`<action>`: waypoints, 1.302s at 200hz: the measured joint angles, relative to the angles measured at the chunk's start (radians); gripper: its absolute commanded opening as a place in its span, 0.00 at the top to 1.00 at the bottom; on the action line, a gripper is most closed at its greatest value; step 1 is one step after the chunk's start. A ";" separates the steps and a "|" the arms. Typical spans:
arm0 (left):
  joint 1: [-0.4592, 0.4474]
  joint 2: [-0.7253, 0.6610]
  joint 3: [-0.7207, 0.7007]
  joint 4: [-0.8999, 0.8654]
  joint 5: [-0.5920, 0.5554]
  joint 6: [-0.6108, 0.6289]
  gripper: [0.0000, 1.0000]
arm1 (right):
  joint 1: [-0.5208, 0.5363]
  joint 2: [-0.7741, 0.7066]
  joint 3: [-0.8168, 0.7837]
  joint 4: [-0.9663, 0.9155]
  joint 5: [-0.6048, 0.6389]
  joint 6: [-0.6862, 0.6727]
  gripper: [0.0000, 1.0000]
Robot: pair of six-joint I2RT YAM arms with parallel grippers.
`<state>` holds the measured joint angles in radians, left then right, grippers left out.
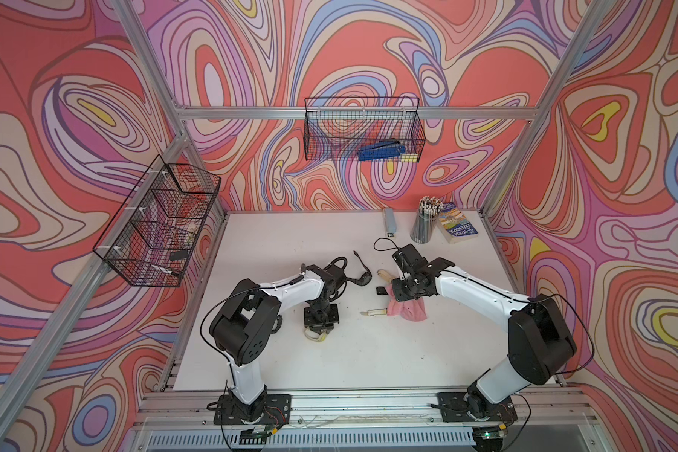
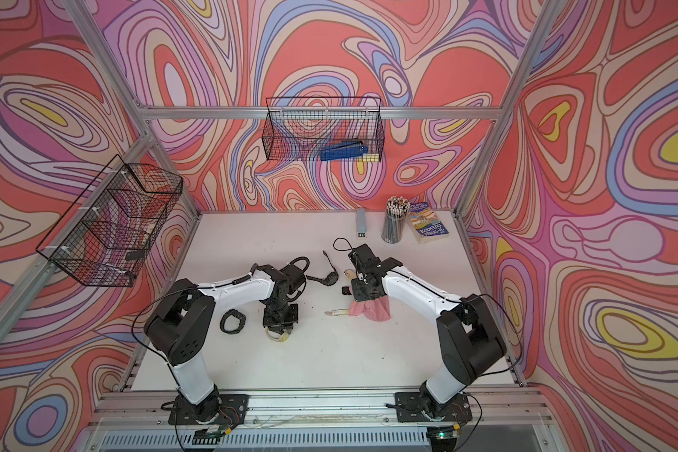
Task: Wipe the watch dial
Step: Pick up the watch at the center of the board.
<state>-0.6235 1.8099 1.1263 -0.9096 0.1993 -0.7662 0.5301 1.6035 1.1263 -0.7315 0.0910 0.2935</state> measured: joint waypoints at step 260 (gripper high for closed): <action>0.044 -0.130 -0.066 0.092 0.121 -0.014 1.00 | 0.005 0.014 0.022 -0.016 -0.011 0.000 1.00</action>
<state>-0.5793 1.6802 1.0603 -0.8173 0.3202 -0.7807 0.5354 1.6180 1.1484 -0.7471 0.0803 0.2939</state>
